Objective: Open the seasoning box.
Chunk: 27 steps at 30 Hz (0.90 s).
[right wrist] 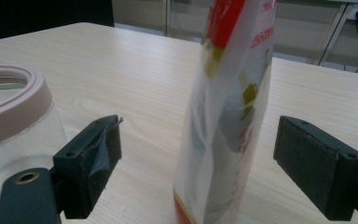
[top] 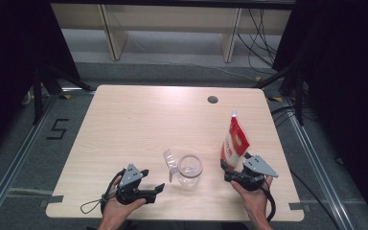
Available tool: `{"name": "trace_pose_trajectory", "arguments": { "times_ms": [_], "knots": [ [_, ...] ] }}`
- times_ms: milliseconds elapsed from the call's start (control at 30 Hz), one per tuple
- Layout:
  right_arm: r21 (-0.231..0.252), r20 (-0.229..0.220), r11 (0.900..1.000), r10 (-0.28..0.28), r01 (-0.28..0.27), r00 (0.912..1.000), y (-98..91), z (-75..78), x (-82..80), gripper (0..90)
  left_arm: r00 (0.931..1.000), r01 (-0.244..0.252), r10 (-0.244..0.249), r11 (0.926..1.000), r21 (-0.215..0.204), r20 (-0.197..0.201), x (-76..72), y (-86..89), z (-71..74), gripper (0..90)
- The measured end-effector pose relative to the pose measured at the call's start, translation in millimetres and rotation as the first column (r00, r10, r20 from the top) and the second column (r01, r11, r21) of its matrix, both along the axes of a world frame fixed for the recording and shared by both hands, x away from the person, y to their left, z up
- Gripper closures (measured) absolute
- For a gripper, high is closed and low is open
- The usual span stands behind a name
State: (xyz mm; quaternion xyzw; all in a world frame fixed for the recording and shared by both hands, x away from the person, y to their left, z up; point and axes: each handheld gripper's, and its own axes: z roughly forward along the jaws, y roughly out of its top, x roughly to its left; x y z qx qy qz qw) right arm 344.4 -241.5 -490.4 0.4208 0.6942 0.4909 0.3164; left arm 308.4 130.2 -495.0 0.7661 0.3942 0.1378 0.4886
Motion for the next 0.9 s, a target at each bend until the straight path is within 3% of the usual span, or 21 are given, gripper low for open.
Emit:
{"name": "trace_pose_trajectory", "arguments": {
  "times_ms": [100, 133, 167, 200, 233, 367, 433, 600, 800, 833, 900],
  "knots": [
    [0.0, 0.006, 1.0, -0.005, 0.005, 1.0, -0.4, -1.2, 2.3, 15.9, 1.0, -0.002, 0.002, 1.0, 0.004, -0.001, -0.2, -0.1, 0.2, 21.4],
    [0.029, -0.022, 0.9995, -0.014, 0.015, 0.9997, 1.4, -1.3, 0.7, 15.9, 1.0, -0.002, 0.002, 1.0, 0.003, -0.002, -0.2, -0.1, 0.2, 21.4],
    [0.029, -0.022, 0.9995, -0.014, 0.015, 0.9997, 1.4, -1.3, 0.7, 15.9, 1.0, -0.002, 0.002, 1.0, 0.003, -0.002, -0.2, -0.1, 0.2, 21.4],
    [0.018, 0.009, 0.9998, -0.003, 0.003, 1.0, -0.7, -2.7, 4.3, 15.7, 1.0, 0.001, -0.001, 1.0, 0.008, -0.001, -0.1, 0.3, 0.3, 21.5],
    [0.03, -0.014, 0.9995, 0.01, -0.01, 0.9999, -1.4, -2.2, 4.5, 15.8, 1.0, 0.001, -0.001, 1.0, 0.009, -0.001, -0.1, 0.3, 0.2, 21.5],
    [0.04, -0.007, 0.9992, 0.001, -0.001, 1.0, -1.9, -4.5, 7.8, 16.1, 1.0, 0.002, -0.002, 1.0, 0.001, -0.001, 0.2, -0.3, -0.6, 21.5],
    [0.081, -0.03, 0.9966, -0.015, 0.017, 0.9994, -1.1, -5.9, 8.4, 16.6, 1.0, 0.003, -0.003, 1.0, 0.004, -0.001, 0.4, 0.0, -0.5, 21.5],
    [0.065, -0.006, 0.9979, 0.003, -0.003, 1.0, -0.4, -7.8, 10.4, 20.3, 0.9999, 0.011, -0.011, 0.9999, 0.013, 0.004, 0.6, -0.1, -0.5, 21.5],
    [0.054, -0.012, 0.9985, -0.008, 0.008, 0.9999, 1.3, -10.2, 11.4, 22.2, 0.9999, 0.01, -0.01, 0.9999, 0.013, 0.005, 0.5, -0.1, -0.4, 21.7],
    [0.022, 0.014, 0.9997, -0.009, 0.009, 0.9999, -0.9, -10.5, 13.4, 22.9, 0.9999, 0.01, -0.01, 0.9999, 0.013, 0.005, 0.5, -0.1, -0.4, 21.8],
    [0.039, -0.013, 0.9992, 0.011, -0.011, 0.9999, -1.1, -10.9, 13.4, 24.1, 1.0, 0.003, -0.003, 0.9999, 0.011, -0.001, 0.4, -0.3, -0.6, 21.8]
  ]
}}
